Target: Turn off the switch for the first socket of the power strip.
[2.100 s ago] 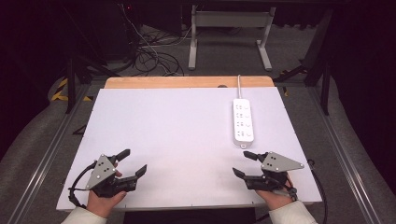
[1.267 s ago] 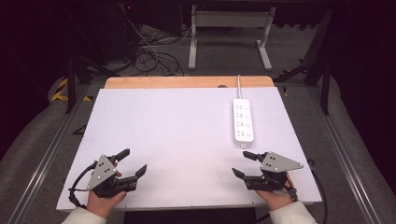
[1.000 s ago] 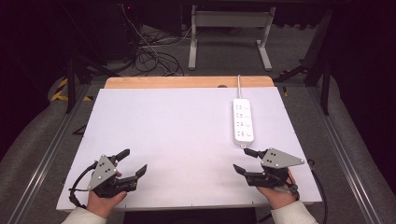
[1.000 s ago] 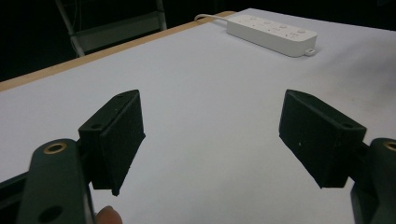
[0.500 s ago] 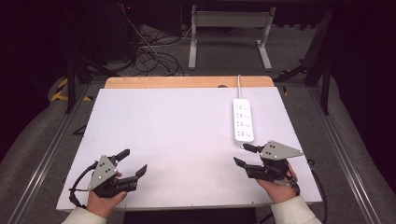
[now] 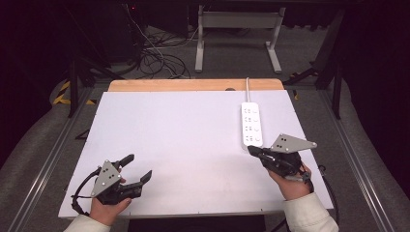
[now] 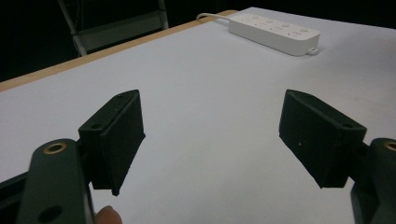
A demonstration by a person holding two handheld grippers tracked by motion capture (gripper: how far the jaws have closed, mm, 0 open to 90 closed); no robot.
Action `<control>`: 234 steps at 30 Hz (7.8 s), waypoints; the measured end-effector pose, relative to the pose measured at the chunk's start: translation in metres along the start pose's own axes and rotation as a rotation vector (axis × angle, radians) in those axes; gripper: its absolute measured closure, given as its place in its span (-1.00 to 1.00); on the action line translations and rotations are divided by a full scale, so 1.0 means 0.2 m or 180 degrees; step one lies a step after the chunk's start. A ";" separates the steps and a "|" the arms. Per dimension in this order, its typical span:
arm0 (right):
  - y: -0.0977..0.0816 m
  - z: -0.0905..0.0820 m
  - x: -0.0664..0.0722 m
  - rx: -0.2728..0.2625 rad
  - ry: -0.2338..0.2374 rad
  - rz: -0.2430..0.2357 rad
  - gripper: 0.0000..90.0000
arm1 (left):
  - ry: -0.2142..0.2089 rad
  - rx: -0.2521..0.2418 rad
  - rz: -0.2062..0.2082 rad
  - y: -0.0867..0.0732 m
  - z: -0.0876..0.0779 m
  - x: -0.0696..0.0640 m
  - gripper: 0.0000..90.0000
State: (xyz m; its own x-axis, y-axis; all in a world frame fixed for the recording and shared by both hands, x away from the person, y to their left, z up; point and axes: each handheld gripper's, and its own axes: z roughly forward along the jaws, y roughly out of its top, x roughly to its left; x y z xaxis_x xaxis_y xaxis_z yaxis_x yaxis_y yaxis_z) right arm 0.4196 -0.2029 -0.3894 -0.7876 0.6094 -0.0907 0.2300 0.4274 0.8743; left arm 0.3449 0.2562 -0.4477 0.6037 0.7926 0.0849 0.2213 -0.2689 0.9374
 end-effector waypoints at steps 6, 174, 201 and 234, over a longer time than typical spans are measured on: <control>0.06 0.02 -0.05 0.0187 -0.0040 -0.0025 1.00 | 0.0000 0.0001 -0.0002 0.00 0.00 0.00 -0.50; -0.04 0.78 -0.87 0.0885 -0.1057 0.0830 1.00 | 0.0069 0.0080 -0.0059 -0.01 0.00 0.01 -0.43; -0.09 0.76 -0.88 0.0674 -0.1054 0.1005 1.00 | 0.0064 0.0090 -0.0040 -0.02 0.00 0.01 -0.43; 0.15 0.50 -0.76 0.0376 -0.0985 0.0697 1.00 | 0.0061 0.0080 -0.0006 0.00 0.01 0.01 -0.43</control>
State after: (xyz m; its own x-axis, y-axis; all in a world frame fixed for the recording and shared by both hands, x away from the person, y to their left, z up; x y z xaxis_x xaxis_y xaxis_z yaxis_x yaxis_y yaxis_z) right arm 0.6034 -0.2155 -0.3978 -0.5073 0.8594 -0.0636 0.4518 0.3280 0.8297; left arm 0.3476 0.2566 -0.4491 0.5886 0.8034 0.0896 0.2418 -0.2808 0.9288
